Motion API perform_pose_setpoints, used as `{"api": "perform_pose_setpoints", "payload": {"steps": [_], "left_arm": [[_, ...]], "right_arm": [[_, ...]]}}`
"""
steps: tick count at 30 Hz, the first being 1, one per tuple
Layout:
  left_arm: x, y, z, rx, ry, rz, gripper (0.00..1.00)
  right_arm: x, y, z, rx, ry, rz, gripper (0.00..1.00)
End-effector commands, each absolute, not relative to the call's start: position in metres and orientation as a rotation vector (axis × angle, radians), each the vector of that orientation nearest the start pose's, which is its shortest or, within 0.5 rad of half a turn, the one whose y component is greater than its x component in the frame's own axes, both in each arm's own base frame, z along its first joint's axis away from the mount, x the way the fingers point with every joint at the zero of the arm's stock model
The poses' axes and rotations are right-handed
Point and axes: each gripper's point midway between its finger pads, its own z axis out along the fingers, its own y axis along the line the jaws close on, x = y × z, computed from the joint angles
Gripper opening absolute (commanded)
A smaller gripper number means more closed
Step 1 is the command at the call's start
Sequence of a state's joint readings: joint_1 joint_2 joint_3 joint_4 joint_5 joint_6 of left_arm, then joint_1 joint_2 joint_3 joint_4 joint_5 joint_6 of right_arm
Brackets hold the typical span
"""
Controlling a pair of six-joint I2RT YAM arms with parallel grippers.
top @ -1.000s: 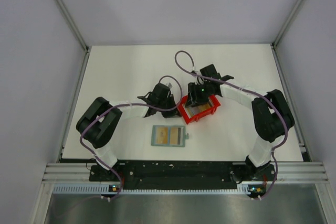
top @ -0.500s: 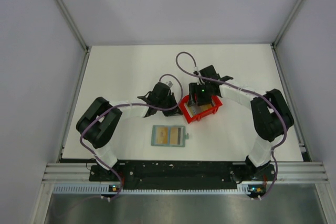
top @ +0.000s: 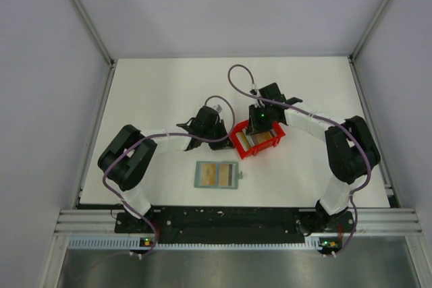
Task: Put the credit cards into the card holder
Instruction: Pick up the credit card from the storage box.
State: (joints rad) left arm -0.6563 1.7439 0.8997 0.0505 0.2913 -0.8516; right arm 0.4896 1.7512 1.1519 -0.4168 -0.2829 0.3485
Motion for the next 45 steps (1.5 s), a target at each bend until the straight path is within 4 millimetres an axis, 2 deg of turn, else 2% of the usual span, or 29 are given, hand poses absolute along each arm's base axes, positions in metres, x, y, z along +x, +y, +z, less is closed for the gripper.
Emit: {"api": "perform_pose_setpoints", "payload": {"steps": [1, 5, 7, 15, 28, 30, 34, 40, 43, 45], "left_arm": [[0.298, -0.337, 0.07, -0.056, 2.489, -1.085, 0.01], [0.298, -0.338, 0.07, -0.056, 2.489, -1.09, 0.01], [0.298, -0.338, 0.071, -0.054, 2.487, -1.09, 0.01], [0.298, -0.338, 0.07, -0.051, 2.488, -1.09, 0.01], [0.298, -0.338, 0.071, -0.052, 2.486, -1.093, 0.01], [0.298, -0.338, 0.071, -0.05, 2.486, -1.094, 0.01], [0.298, -0.338, 0.071, -0.052, 2.488, -1.093, 0.01], [0.297, -0.338, 0.071, -0.053, 2.489, -1.096, 0.01], [0.297, -0.339, 0.071, -0.051, 2.489, -1.096, 0.01], [0.297, -0.338, 0.071, -0.056, 2.488, -1.095, 0.01]], "right_arm": [[0.302, 0.253, 0.073, -0.326, 2.665, 0.777, 0.16], [0.3, 0.258, 0.077, -0.347, 2.656, 0.815, 0.14], [0.3, 0.261, 0.084, -0.349, 2.642, 0.844, 0.09], [0.292, 0.273, 0.095, -0.374, 2.634, 0.971, 0.11], [0.283, 0.276, 0.077, -0.376, 2.697, 1.017, 0.18], [0.282, 0.275, 0.076, -0.376, 2.701, 1.02, 0.23], [0.281, 0.276, 0.073, -0.373, 2.715, 1.024, 0.25], [0.281, 0.273, 0.066, -0.372, 2.729, 1.003, 0.21], [0.281, 0.274, 0.07, -0.385, 2.713, 1.01, 0.17], [0.285, 0.273, 0.077, -0.38, 2.68, 0.992, 0.24]]}}
